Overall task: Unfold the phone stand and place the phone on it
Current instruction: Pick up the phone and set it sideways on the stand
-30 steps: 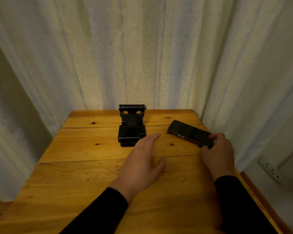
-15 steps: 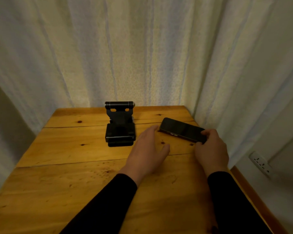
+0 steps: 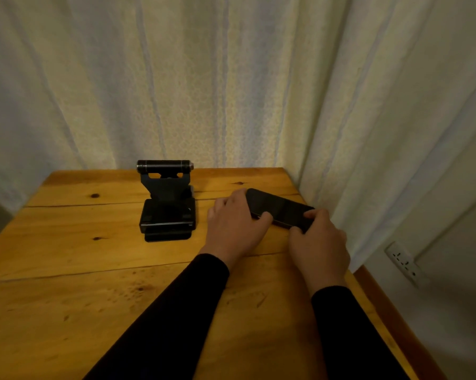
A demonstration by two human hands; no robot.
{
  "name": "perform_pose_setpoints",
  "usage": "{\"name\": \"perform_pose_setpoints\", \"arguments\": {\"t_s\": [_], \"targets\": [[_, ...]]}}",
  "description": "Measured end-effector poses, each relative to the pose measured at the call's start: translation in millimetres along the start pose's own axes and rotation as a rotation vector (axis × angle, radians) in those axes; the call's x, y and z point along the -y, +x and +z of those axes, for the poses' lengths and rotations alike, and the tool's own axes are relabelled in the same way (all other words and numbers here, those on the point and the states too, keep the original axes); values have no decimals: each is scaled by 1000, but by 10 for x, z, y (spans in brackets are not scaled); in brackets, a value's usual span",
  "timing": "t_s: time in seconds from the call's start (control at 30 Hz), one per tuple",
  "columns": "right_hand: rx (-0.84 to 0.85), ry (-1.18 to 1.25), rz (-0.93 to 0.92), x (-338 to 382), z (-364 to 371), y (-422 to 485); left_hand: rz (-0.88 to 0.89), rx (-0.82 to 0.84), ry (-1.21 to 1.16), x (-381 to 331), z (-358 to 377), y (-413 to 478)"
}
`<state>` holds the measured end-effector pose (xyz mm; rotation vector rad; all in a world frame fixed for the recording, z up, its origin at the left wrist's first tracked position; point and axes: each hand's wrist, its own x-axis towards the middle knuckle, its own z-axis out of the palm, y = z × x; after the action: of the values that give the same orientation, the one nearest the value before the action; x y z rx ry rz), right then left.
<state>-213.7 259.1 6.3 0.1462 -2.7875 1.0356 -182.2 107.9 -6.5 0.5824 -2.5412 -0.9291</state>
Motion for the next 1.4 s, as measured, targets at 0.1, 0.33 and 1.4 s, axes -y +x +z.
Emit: {"name": "perform_pose_setpoints", "arguments": {"t_s": [0.1,0.33,1.4], "targets": [[11,-5,17,10,19,19,4,16,45,-19,43,54],[21,56,38,16,42,13,15,14,6,-45,56,47],[-139,821,-167,209,54,-348,122,-262,-382,-79,-376,-768]]}}
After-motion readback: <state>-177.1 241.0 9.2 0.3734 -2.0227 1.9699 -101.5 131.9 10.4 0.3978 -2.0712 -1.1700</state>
